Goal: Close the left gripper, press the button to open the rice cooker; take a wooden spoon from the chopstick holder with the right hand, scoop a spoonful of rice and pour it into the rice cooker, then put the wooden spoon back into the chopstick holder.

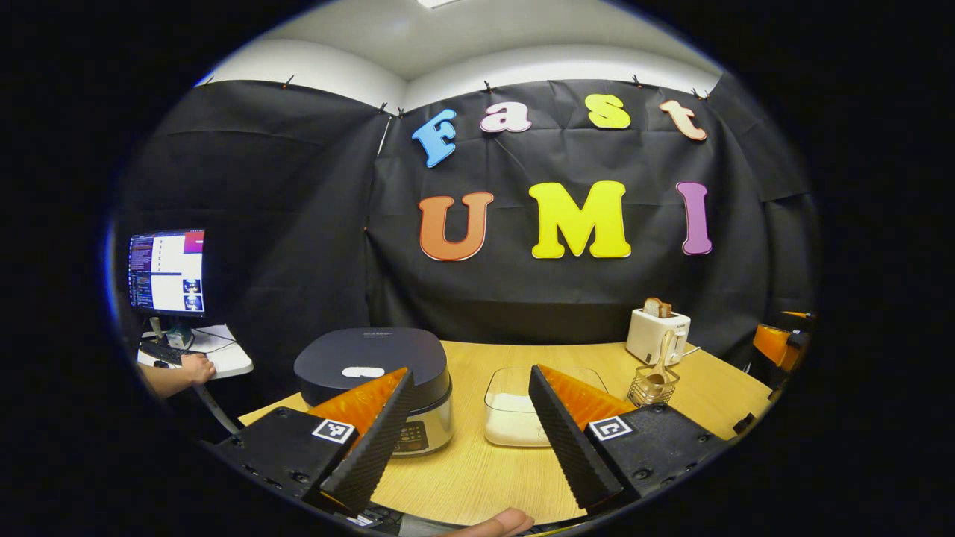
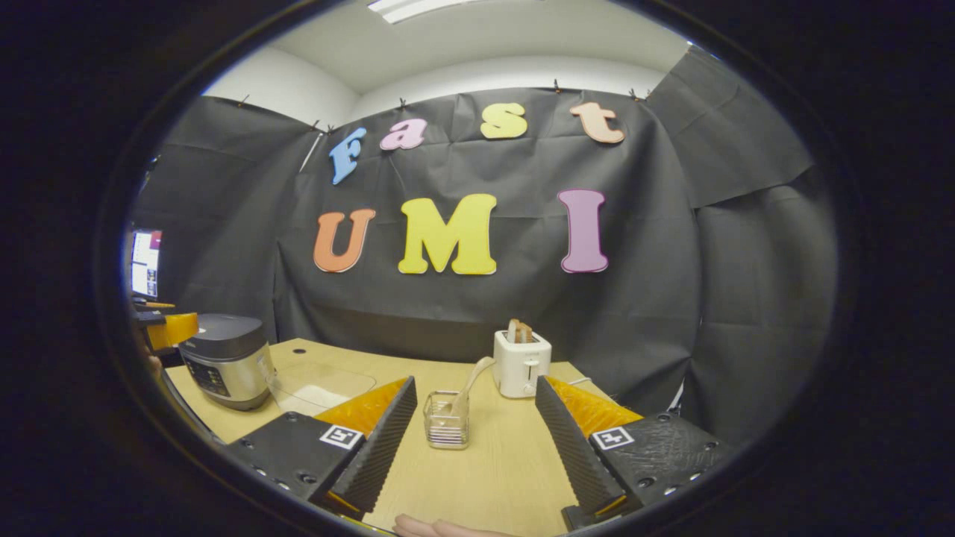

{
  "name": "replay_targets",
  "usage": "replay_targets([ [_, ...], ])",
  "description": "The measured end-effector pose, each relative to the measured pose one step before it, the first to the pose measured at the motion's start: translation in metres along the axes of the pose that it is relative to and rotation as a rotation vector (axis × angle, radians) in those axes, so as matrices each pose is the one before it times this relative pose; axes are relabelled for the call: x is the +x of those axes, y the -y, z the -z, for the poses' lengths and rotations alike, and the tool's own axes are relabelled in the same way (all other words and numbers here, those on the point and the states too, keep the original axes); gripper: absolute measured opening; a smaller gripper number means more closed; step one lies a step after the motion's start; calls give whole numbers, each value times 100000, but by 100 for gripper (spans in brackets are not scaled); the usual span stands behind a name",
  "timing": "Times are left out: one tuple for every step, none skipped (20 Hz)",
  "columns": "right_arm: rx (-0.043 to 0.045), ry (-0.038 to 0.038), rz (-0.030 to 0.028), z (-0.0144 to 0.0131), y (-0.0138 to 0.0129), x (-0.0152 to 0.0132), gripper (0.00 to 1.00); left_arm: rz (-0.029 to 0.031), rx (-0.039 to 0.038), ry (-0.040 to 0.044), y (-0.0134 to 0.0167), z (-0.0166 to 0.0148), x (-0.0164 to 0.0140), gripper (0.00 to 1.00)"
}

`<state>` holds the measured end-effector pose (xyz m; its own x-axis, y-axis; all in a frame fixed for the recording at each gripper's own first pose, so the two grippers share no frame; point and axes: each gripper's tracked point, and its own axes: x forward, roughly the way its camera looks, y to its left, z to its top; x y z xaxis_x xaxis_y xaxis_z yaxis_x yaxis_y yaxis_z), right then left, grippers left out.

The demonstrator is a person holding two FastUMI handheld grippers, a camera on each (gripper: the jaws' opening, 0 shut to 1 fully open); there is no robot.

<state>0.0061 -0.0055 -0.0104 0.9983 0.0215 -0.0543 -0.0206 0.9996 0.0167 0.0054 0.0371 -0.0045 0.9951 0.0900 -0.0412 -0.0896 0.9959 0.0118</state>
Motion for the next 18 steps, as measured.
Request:
replay_targets([
  [155, -230, -17, 19, 66, 56, 95, 828, 230, -1765, 112, 294, 136, 98],
  [80, 119, 306, -170, 162, -34, 96, 699, 168, -582, 124, -81, -37, 97],
  [116, 337, 465, -91, 284, -31, 96, 275, -207, -483, -39, 8, 54, 96],
  [65, 208, 228, -205, 149, -108, 96, 777, 373, -1184, -39, 275, 45, 95],
  [97, 232, -111, -25, 25, -42, 96, 670, 644, -360, 40, -146, 115, 92],
  [179, -25, 2, -82, 45, -1, 96, -192, 530, -760, -381, 14, 168, 89],
  [273, 105, 56, 14, 156, -3, 95, -425, 1283, -933, -446, -82, 270, 84],
  [186, 122, 88, -99, 88, -11, 95, -992, 761, -1340, -761, -5, 478, 81],
  [112, -18, 165, 52, 96, -149, 96, -1220, 688, -2092, -808, 74, 470, 73],
  [303, 52, 289, -124, 201, 19, 96, -1198, 761, -1798, -946, -49, 504, 69],
  [559, 73, 326, -50, 204, -8, 95, -1864, 303, -2366, -1119, 93, 452, 60],
  [705, 288, 65, -139, 175, -50, 96, -1646, -696, -1896, -1241, -96, 564, 54],
  [630, 151, 151, -91, 55, 63, 96, -997, -1498, -1659, -933, -291, 413, 39],
  [272, 7, 191, -70, 92, -5, 95, -1345, -1800, -2249, -1043, -17, 641, 36],
  [91, -106, 111, 149, 96, 130, 96, -1073, -1628, -1916, -1075, -118, 627, 31],
  [115, -570, -29, 84, 16, 81, 96, -2112, -1272, -2879, -1161, 47, 615, 23],
  [202, -528, -225, 255, -105, 108, 95, -1970, -748, -1686, -1095, -126, 563, 16],
  [29, -587, -270, 62, -99, 145, 95, -1540, -937, -2492, -782, -83, 791, 12],
])
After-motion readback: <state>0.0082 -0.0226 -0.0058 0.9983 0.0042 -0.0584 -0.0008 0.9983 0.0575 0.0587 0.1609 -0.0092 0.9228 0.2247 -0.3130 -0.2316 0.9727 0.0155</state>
